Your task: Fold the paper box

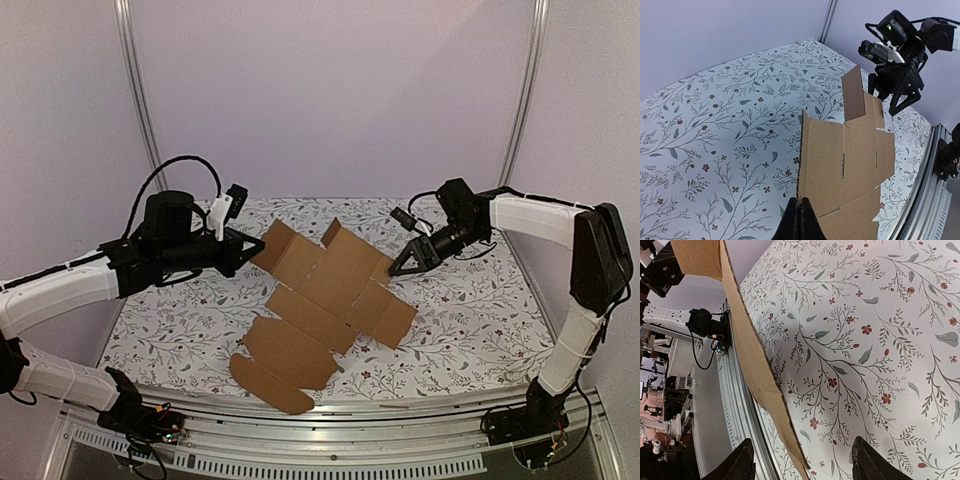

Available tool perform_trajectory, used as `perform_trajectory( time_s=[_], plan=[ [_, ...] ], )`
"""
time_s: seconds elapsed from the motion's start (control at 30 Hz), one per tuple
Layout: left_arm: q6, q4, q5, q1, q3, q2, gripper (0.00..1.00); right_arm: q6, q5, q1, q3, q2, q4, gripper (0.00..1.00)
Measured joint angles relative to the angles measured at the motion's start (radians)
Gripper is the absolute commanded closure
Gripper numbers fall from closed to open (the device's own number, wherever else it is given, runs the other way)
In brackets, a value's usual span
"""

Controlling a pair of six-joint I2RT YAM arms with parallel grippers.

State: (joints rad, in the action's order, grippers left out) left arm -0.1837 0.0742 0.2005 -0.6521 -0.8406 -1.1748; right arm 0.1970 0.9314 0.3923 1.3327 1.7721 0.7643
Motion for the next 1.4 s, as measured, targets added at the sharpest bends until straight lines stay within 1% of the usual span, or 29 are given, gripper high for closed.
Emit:
perform_trajectory(
  time_s=[0.13, 0.2, 0.47, 0.53, 0.63, 0.67, 0.8, 0.83, 0.9, 1.0, 1.07, 1.2, 1.3, 1.4],
  plan=[
    [-0.003, -0.005, 0.001, 0.000, 0.000, 0.000, 1.00, -0.023, -0.008, 0.000, 0.023, 0.027, -0.029, 0.65],
    [-0.004, -0.007, 0.000, 0.000, 0.000, 0.000, 1.00, -0.035, -0.003, 0.000, 0.036, 0.039, -0.036, 0.75],
    [-0.004, -0.006, -0.005, 0.000, 0.006, 0.000, 1.00, -0.040, 0.040, 0.000, 0.048, 0.049, -0.054, 1.00],
    [-0.004, -0.005, -0.007, 0.000, 0.006, 0.000, 1.00, -0.039, 0.055, 0.000, 0.048, 0.049, -0.054, 1.00],
    [-0.007, -0.003, -0.006, 0.000, 0.006, 0.000, 0.60, -0.035, 0.061, 0.001, 0.048, 0.049, -0.053, 1.00],
    [-0.006, 0.000, -0.005, 0.000, 0.005, 0.000, 0.50, -0.033, 0.061, 0.001, 0.050, 0.049, -0.048, 1.00],
    [-0.012, 0.090, -0.004, -0.002, -0.044, 0.010, 0.22, 0.034, 0.018, 0.006, 0.100, 0.050, 0.030, 1.00],
    [-0.012, 0.123, -0.006, -0.003, -0.069, 0.018, 0.19, 0.057, 0.000, 0.006, 0.119, 0.049, 0.048, 1.00],
    [-0.006, 0.185, -0.015, -0.003, -0.139, 0.040, 0.18, 0.104, -0.041, 0.008, 0.152, 0.042, 0.074, 1.00],
    [0.006, 0.265, -0.034, -0.003, -0.296, 0.058, 0.18, 0.172, -0.110, 0.008, 0.217, 0.018, 0.136, 1.00],
    [0.020, 0.306, -0.030, -0.004, -0.418, 0.042, 0.18, 0.224, -0.150, 0.008, 0.299, 0.003, 0.196, 1.00],
    [0.035, 0.358, 0.002, -0.004, -0.585, -0.035, 0.20, 0.344, -0.207, 0.012, 0.500, -0.020, 0.317, 1.00],
    [0.037, 0.380, 0.024, -0.013, -0.633, -0.109, 0.20, 0.423, -0.250, 0.032, 0.591, -0.045, 0.404, 1.00],
    [0.045, 0.410, 0.034, -0.046, -0.636, -0.173, 0.20, 0.497, -0.299, 0.080, 0.605, -0.068, 0.473, 1.00]
  ],
)
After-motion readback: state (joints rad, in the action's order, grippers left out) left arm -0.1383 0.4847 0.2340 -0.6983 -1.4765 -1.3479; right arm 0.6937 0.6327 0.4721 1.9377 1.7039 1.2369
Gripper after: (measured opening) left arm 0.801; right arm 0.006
